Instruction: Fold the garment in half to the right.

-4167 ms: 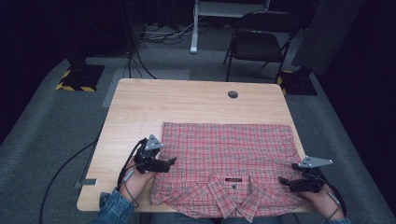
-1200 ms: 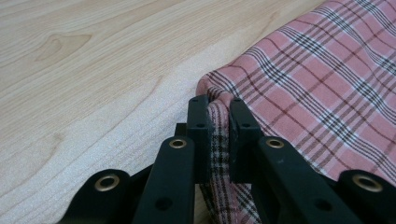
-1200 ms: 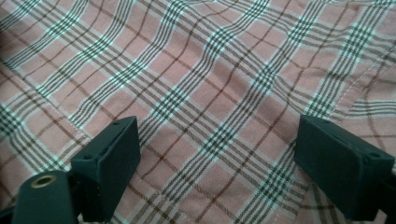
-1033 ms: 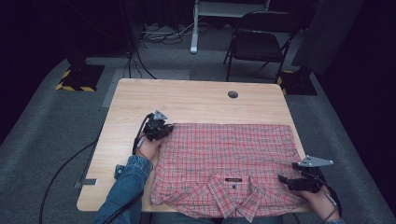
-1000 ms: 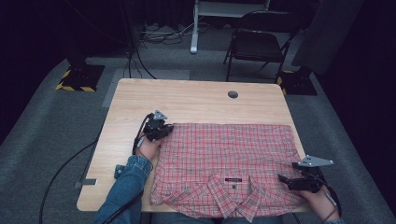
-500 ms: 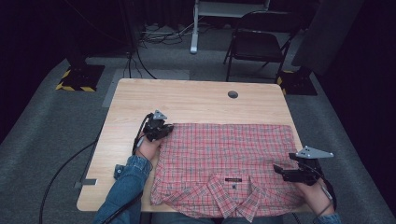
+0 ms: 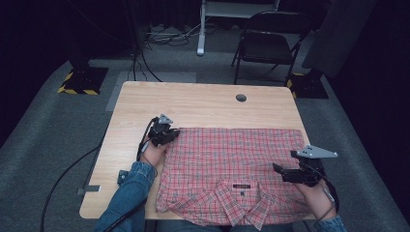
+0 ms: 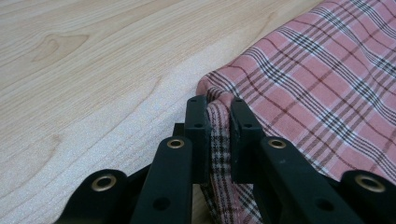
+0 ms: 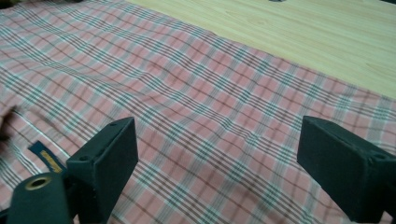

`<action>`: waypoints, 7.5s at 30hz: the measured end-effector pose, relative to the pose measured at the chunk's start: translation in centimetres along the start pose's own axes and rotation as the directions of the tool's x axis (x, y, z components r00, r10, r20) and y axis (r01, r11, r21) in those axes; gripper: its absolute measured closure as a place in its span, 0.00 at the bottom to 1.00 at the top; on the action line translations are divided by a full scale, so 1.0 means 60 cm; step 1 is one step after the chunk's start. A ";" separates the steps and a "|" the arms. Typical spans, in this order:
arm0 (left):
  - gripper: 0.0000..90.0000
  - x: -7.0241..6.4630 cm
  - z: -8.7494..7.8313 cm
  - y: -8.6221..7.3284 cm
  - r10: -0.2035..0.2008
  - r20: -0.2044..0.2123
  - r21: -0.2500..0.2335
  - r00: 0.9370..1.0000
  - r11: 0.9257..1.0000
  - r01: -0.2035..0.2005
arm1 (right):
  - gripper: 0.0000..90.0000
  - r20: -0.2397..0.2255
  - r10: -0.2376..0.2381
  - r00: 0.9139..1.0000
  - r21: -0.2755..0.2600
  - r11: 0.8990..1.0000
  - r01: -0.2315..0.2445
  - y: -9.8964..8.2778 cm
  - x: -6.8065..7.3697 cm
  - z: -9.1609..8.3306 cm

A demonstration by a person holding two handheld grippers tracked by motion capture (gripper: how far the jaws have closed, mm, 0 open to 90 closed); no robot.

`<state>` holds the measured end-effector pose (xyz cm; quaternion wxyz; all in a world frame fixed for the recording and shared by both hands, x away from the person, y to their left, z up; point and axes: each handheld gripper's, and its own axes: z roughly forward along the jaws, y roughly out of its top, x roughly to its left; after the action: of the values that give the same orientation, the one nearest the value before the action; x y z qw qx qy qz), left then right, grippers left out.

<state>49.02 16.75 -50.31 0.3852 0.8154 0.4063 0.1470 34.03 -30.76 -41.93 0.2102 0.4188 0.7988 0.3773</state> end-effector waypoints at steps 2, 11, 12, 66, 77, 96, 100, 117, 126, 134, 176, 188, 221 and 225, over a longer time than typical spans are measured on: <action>0.89 0.001 0.000 0.000 0.001 0.000 0.002 1.000 1.000 -0.001 | 0.14 -0.002 -0.001 1.000 0.001 1.000 0.001 0.007 0.009 0.002; 0.89 0.004 -0.001 0.000 -0.003 0.009 0.002 1.000 1.000 0.003 | 0.14 -0.037 -0.031 0.999 -0.023 0.999 0.030 0.043 0.060 0.009; 0.89 0.005 0.000 0.000 -0.005 0.010 0.000 1.000 1.000 0.005 | 0.14 -0.043 -0.037 0.998 -0.025 0.999 0.036 0.046 0.066 0.010; 0.86 0.012 -0.001 0.001 0.021 0.031 0.005 0.999 1.000 -0.021 | 0.15 -0.233 -0.130 0.964 -0.075 0.990 0.115 0.134 0.280 0.111; 0.86 0.012 -0.001 0.001 0.024 0.027 0.006 0.999 1.000 -0.024 | 0.15 -0.279 -0.141 0.950 -0.065 0.990 0.128 0.133 0.323 0.133; 0.85 0.011 -0.001 0.001 0.026 0.018 0.005 0.999 1.000 -0.026 | 0.16 -0.320 -0.137 0.938 -0.039 0.991 0.131 0.126 0.371 0.166; 0.85 0.011 -0.001 0.001 0.027 0.017 0.004 0.999 1.000 -0.027 | 0.16 -0.338 -0.143 0.930 -0.033 0.990 0.140 0.123 0.386 0.175; 0.84 0.010 -0.001 0.000 0.024 0.013 0.003 1.000 1.000 -0.024 | 0.16 -0.412 -0.169 0.895 0.023 0.980 0.196 0.094 0.444 0.219; 0.83 0.008 -0.002 0.000 0.026 0.010 0.003 1.000 1.000 -0.026 | 0.16 -0.452 -0.188 0.872 0.030 0.974 0.226 0.082 0.468 0.235; 0.83 0.007 -0.002 -0.001 0.025 0.007 0.002 1.000 1.000 -0.025 | 0.16 -0.471 -0.242 0.848 0.045 0.954 0.297 0.068 0.490 0.247; 0.91 0.030 -0.067 0.016 -0.017 0.034 -0.130 0.999 0.991 0.022 | 0.88 -0.447 -0.297 0.844 -0.032 0.948 0.317 0.117 0.478 0.237; 0.92 0.039 -0.113 0.051 -0.028 0.027 -0.156 0.999 0.987 0.032 | 0.88 -0.463 -0.291 0.837 -0.125 0.956 0.264 0.149 0.471 0.207; 0.91 0.071 -0.208 0.086 -0.073 0.020 -0.259 0.997 0.963 0.076 | 0.87 -0.520 -0.316 0.793 -0.234 0.946 0.223 0.214 0.510 0.191; 0.92 0.063 -0.212 0.099 -0.071 0.021 -0.266 0.997 0.961 0.074 | 0.87 -0.520 -0.309 0.796 -0.250 0.946 0.204 0.218 0.499 0.178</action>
<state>47.64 23.96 -37.78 0.4986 0.7417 0.4102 0.1816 30.88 3.36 -39.02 0.0569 0.1584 0.8368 0.5210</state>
